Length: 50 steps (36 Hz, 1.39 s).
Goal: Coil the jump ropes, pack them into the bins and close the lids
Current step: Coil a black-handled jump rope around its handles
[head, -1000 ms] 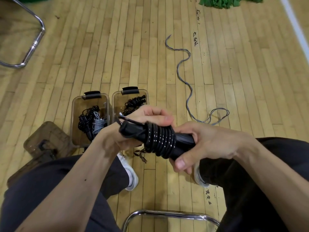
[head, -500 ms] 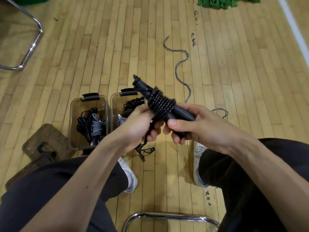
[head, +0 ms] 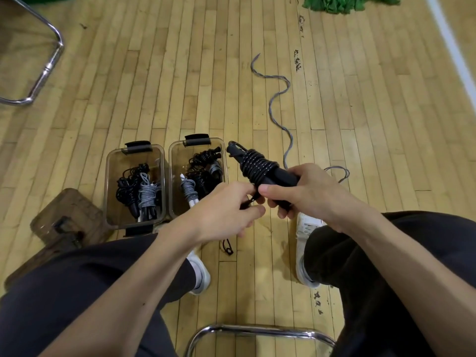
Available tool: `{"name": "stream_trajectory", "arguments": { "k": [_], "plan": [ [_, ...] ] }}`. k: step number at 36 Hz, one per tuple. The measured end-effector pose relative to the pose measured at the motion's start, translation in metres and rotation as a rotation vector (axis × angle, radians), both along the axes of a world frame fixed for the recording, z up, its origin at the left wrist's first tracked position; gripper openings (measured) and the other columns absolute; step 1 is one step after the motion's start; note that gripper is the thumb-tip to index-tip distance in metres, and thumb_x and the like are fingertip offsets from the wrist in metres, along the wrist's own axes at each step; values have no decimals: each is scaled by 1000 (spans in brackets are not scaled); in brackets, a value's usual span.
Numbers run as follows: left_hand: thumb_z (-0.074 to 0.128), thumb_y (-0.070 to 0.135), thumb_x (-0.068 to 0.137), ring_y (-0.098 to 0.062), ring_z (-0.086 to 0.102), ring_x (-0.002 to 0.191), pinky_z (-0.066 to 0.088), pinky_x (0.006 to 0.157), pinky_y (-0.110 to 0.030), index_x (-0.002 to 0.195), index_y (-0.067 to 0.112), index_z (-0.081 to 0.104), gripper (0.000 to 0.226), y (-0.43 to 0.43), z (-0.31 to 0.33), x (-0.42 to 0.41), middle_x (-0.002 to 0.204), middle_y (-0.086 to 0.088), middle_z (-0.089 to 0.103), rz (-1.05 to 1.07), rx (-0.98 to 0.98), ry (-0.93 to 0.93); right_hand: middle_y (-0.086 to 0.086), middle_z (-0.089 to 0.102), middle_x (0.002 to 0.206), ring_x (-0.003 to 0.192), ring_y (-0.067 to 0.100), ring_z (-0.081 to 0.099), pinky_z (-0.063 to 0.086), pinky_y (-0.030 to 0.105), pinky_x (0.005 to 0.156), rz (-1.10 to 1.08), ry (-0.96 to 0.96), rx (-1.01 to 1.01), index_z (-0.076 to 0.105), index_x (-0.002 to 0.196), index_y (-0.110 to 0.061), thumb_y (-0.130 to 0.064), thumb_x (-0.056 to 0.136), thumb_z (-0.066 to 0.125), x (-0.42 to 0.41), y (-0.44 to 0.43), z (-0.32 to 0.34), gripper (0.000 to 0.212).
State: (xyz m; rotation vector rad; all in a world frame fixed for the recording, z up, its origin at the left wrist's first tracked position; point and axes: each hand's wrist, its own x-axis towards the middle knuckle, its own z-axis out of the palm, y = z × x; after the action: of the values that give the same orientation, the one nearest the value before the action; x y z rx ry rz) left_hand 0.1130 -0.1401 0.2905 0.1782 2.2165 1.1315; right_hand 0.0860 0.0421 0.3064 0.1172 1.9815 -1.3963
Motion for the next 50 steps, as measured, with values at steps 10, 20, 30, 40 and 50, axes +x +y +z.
{"name": "stream_trajectory", "arguments": {
  "k": [10,20,30,40,50],
  "plan": [
    [52,41,102,-5,43,57,34,62,-30,79,30,46,26,-2,2,-2,61,12,45,-125,-365,333,8,74,79,52,5,62,55,32,61,19,136,296,65,96,-11,-38,86,77,-2,3,-12,31],
    [70,44,89,-12,57,81,45,73,-30,100,21,76,27,-15,1,-4,81,12,57,-217,-265,512,3,70,63,51,11,60,50,24,55,309,-94,344,65,97,-6,-30,85,80,1,3,-6,31],
    [79,51,74,-9,59,71,50,65,-32,80,18,75,34,-12,-2,-3,74,8,64,-199,-76,391,-6,64,55,47,8,55,45,18,51,603,-247,262,65,90,-12,-24,85,80,2,4,6,19],
    [95,36,59,-9,62,70,54,68,-37,74,18,72,33,0,15,-2,73,5,68,-137,132,62,1,69,70,59,16,59,46,21,54,769,-378,68,69,92,-11,-20,82,83,8,7,10,19],
    [80,23,70,-4,58,66,47,64,-18,76,21,67,14,-6,22,-5,70,10,65,-21,493,-156,3,70,72,56,15,62,44,22,53,725,-343,-291,72,70,-29,-9,78,80,6,7,16,23]
  ]
}}
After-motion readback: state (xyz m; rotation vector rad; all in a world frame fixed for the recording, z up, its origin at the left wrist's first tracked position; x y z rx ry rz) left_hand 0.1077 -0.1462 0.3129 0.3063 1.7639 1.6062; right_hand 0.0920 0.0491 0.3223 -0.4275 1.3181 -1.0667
